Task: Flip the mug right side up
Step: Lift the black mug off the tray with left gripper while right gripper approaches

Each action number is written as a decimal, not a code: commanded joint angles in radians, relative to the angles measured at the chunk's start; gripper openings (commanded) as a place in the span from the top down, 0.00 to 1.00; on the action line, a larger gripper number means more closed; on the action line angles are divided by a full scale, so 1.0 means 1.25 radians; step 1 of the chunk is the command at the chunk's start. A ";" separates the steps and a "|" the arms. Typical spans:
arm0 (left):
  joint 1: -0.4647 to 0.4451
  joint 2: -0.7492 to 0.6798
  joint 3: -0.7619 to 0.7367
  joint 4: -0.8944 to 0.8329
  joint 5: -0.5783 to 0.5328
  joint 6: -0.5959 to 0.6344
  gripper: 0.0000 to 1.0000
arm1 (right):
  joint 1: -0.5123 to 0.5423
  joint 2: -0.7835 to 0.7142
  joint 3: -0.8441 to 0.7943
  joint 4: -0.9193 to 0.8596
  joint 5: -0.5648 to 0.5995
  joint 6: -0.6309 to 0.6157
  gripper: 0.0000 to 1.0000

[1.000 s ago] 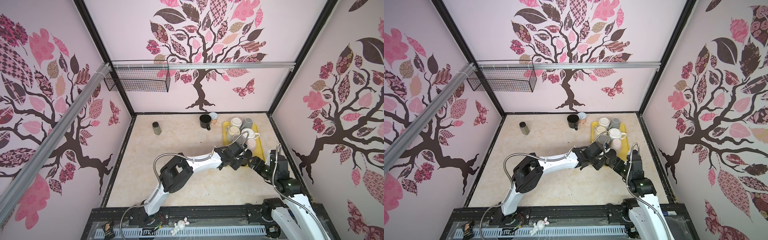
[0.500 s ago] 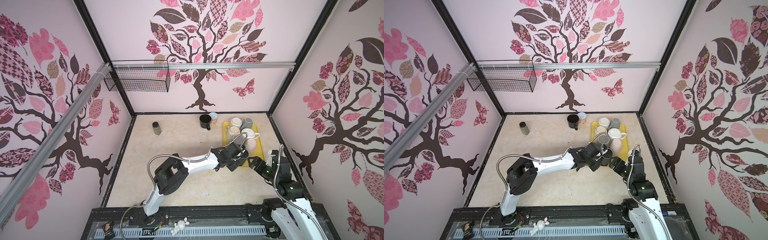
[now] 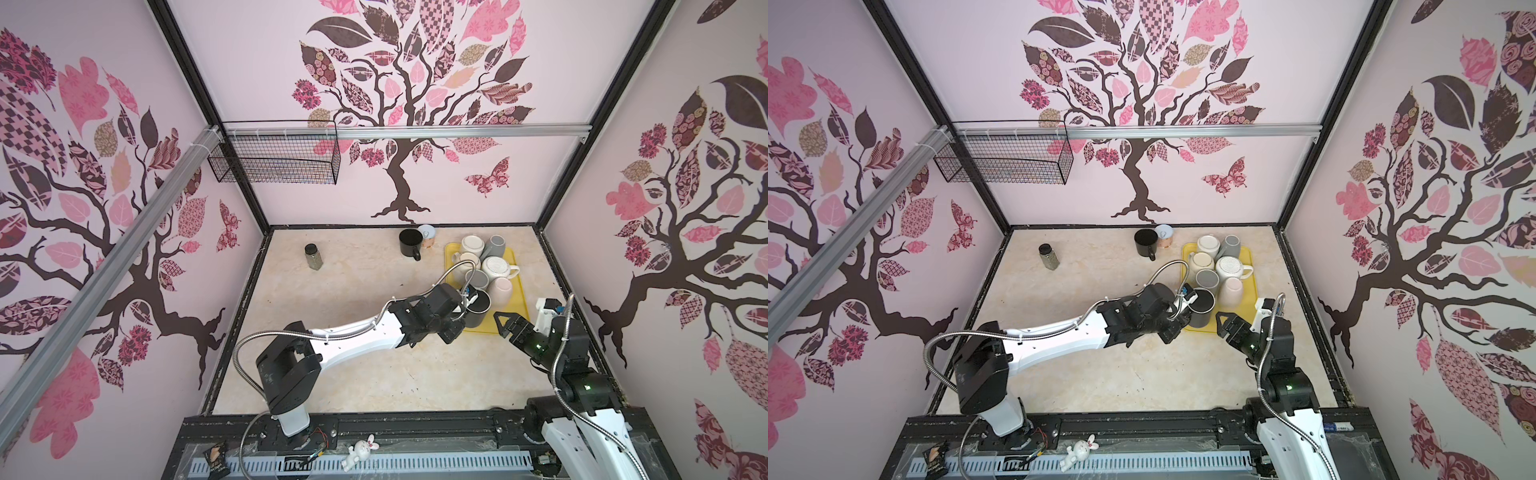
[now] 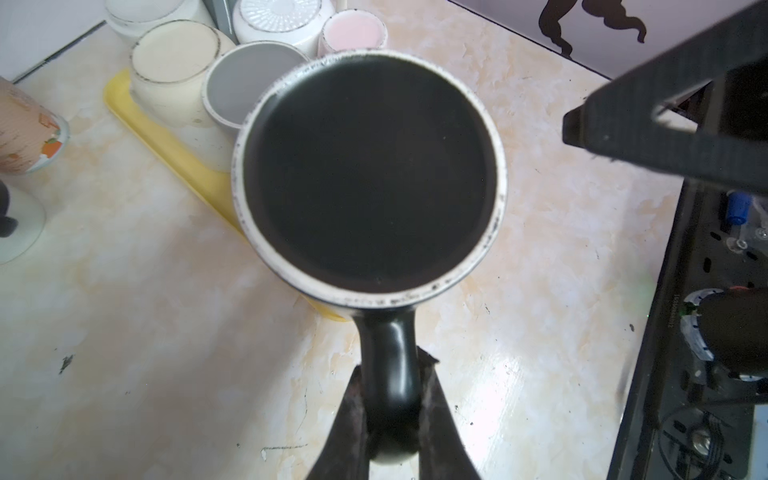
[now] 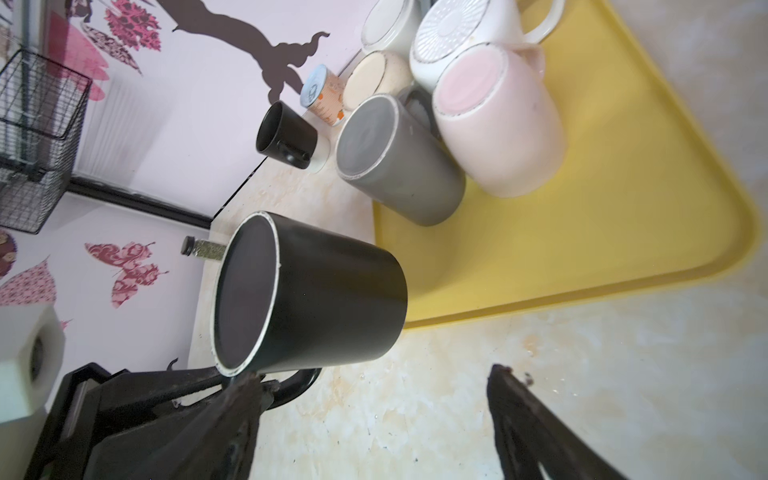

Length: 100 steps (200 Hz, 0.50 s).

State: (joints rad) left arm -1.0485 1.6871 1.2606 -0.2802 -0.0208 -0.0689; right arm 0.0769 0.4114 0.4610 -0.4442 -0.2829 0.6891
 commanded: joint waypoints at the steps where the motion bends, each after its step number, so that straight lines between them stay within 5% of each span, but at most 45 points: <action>1: 0.044 -0.095 -0.078 0.119 -0.001 -0.032 1.00 | -0.001 0.004 -0.022 0.098 -0.112 0.021 0.15; 63: 0.268 -0.331 -0.337 0.383 0.178 -0.325 1.00 | 0.012 0.067 -0.164 0.423 -0.255 0.253 0.22; 100: 0.298 -0.362 -0.386 0.534 0.238 -0.464 1.00 | 0.152 0.188 -0.131 0.557 -0.183 0.286 0.23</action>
State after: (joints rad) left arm -0.6777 1.2785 0.8143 0.0982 0.1814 -0.4950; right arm 0.1497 0.5713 0.2306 0.0586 -0.5468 0.9871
